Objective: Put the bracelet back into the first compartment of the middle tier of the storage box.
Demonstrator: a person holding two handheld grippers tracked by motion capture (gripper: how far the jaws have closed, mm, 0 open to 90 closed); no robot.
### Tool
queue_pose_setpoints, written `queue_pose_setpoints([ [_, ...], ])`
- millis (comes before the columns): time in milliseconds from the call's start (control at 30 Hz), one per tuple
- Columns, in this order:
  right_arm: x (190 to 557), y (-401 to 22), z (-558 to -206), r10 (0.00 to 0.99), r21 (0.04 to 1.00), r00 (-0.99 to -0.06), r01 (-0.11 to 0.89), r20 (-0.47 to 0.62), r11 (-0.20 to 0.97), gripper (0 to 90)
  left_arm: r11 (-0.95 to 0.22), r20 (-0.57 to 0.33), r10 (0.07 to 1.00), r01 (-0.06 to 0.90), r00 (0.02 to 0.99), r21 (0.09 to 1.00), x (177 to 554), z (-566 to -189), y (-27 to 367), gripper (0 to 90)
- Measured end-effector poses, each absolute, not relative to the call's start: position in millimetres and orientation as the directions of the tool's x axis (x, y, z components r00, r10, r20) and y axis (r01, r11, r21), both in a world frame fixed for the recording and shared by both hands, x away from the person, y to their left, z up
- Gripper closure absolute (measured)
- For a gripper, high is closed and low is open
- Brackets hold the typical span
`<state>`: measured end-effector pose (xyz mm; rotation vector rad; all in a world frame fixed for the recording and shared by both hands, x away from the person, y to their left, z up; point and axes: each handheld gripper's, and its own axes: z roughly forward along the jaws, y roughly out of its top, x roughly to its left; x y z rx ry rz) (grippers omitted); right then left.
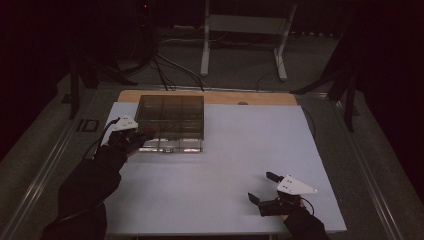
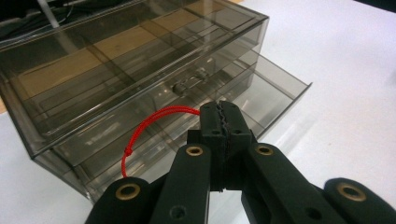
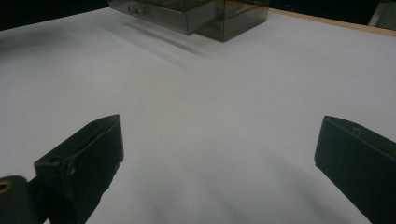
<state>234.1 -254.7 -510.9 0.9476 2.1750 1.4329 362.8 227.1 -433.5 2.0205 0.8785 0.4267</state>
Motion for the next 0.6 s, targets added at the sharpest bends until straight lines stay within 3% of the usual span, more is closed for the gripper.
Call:
queue_pose_setpoints([
  [600, 234, -255, -510, 0.704, 0.91, -0.708, 0.327, 0.058, 0.254, 1.3, -0.347, -0.047, 0.745, 0.447, 0.665, 0.824, 373, -449, 234, 90.0],
])
